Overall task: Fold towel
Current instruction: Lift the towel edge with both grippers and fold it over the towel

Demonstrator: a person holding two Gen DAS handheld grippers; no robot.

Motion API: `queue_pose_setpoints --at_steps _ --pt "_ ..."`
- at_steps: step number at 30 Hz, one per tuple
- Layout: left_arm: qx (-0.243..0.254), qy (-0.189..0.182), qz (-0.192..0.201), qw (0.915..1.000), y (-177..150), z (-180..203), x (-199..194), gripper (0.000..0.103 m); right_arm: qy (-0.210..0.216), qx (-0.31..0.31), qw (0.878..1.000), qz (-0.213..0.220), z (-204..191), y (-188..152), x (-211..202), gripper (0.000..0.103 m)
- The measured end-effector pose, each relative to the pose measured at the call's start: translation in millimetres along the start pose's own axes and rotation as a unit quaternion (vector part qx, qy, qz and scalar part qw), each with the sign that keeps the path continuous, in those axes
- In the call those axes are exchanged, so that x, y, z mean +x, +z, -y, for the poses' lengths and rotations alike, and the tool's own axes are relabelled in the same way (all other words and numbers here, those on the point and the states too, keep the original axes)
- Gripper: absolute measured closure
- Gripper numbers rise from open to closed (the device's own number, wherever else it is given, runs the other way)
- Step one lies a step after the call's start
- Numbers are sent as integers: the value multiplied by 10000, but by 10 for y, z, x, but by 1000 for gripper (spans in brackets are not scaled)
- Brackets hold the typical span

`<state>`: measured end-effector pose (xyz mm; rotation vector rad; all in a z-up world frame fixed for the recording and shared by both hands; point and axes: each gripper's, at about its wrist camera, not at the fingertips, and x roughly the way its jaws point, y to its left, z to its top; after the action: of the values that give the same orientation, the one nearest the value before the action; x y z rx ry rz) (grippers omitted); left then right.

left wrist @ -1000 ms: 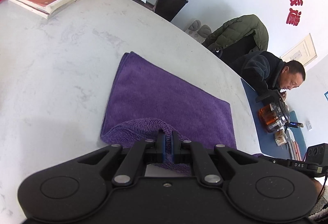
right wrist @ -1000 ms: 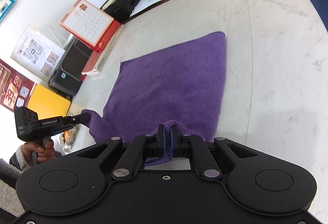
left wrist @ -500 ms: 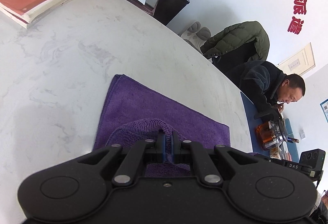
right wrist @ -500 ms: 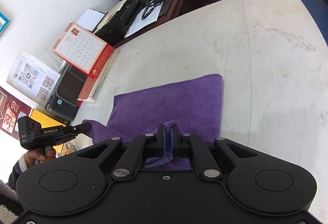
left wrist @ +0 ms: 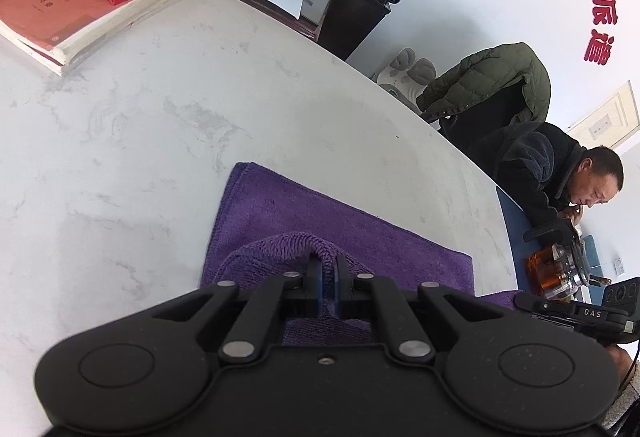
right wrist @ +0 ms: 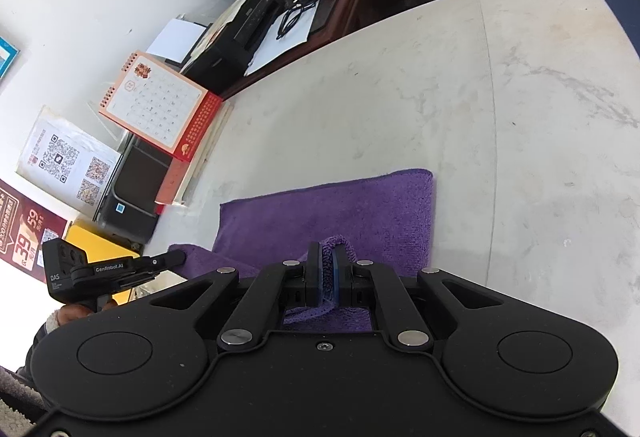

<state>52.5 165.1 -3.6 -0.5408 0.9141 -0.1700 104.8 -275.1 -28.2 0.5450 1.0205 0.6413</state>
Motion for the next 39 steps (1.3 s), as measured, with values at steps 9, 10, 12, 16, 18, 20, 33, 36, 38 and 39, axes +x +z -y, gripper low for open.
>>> queue_pose_setpoints --at_steps 9,10,12,16,18,20,33,36,38,39 --pt "126 197 57 9997 180 142 76 98 133 -132 9998 -15 105 244 20 99" --pt "121 227 33 9997 195 140 101 98 133 -137 9998 -32 115 259 34 99" --pt "55 283 -54 9996 215 103 178 98 134 -148 9998 -72 139 287 83 99" --pt "-22 432 -268 9987 264 25 362 98 127 -138 9997 -162 187 329 214 99" --pt "-41 474 -327 9983 291 -3 421 98 113 -91 9997 -218 220 343 290 99" --pt "-59 502 -376 9980 314 -28 470 98 108 -27 9996 -267 258 351 352 99" --pt "-257 -31 -124 9996 208 -7 87 98 509 412 9975 -266 334 212 215 99" --pt "-359 -140 -18 9993 110 11 -156 98 665 458 9963 -287 257 125 81 99" --pt "-428 -211 33 9989 41 17 -297 98 807 491 9950 -308 178 30 -48 99" --pt "-462 -217 29 9987 21 5 -316 98 862 514 9945 -312 151 -3 -94 99"
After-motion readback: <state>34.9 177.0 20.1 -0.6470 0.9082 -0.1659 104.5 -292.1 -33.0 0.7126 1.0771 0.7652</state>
